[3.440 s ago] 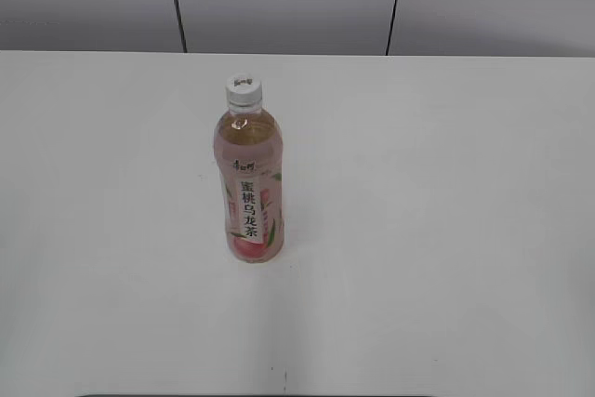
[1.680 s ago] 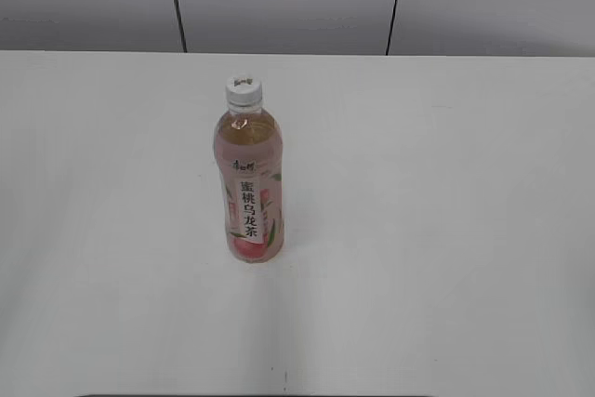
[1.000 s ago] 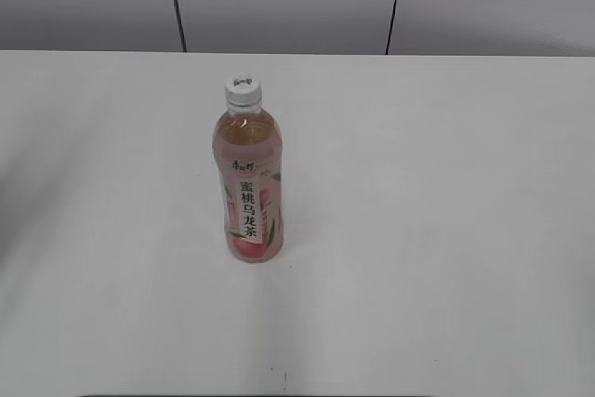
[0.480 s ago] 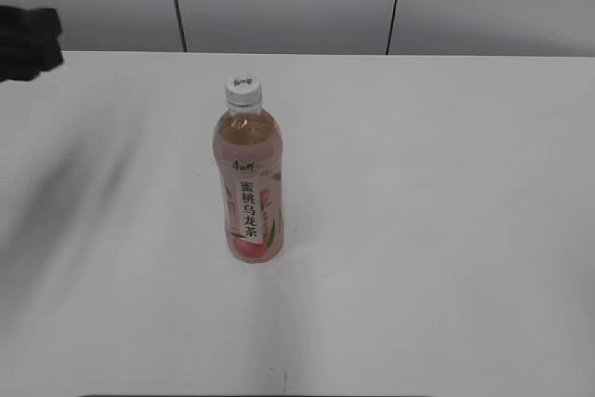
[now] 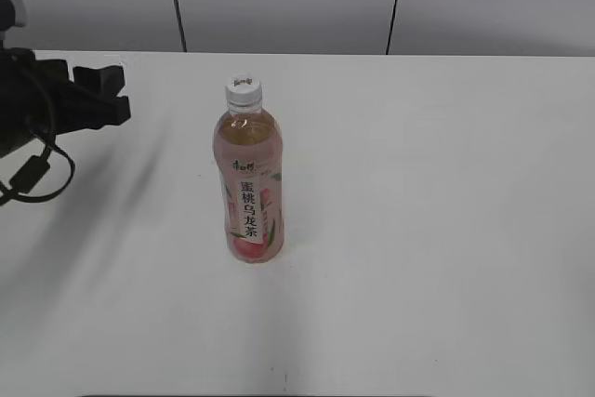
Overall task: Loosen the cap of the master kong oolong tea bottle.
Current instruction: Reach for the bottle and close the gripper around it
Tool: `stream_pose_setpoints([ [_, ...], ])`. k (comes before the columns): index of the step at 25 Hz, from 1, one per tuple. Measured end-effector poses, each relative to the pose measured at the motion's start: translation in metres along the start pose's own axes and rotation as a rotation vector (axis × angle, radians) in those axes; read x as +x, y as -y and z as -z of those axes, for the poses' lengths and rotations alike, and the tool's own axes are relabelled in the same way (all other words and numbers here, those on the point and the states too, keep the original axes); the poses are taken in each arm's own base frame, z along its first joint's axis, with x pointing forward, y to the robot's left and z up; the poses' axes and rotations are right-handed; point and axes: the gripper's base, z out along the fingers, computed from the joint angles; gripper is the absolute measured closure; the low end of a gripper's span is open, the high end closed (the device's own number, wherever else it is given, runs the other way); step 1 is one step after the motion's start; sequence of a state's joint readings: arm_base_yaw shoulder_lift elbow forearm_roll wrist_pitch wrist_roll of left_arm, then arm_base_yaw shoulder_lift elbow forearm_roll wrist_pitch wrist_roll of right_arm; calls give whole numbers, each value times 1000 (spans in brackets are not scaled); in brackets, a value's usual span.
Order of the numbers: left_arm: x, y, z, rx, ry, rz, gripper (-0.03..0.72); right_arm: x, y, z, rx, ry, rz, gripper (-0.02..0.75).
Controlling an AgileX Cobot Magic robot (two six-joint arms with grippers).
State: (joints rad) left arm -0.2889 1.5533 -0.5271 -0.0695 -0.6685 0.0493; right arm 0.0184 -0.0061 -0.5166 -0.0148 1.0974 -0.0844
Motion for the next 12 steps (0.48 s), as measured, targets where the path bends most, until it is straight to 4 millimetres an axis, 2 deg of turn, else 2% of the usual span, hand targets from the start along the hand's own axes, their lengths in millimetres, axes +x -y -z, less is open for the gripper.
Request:
stream_pose_setpoints([
  [7, 27, 2, -18, 16, -28, -5, 255, 0, 0, 0, 0, 0, 0, 207],
  [12, 44, 13, -22, 135, -48, 23, 255, 0, 0, 0, 0, 0, 0, 207],
])
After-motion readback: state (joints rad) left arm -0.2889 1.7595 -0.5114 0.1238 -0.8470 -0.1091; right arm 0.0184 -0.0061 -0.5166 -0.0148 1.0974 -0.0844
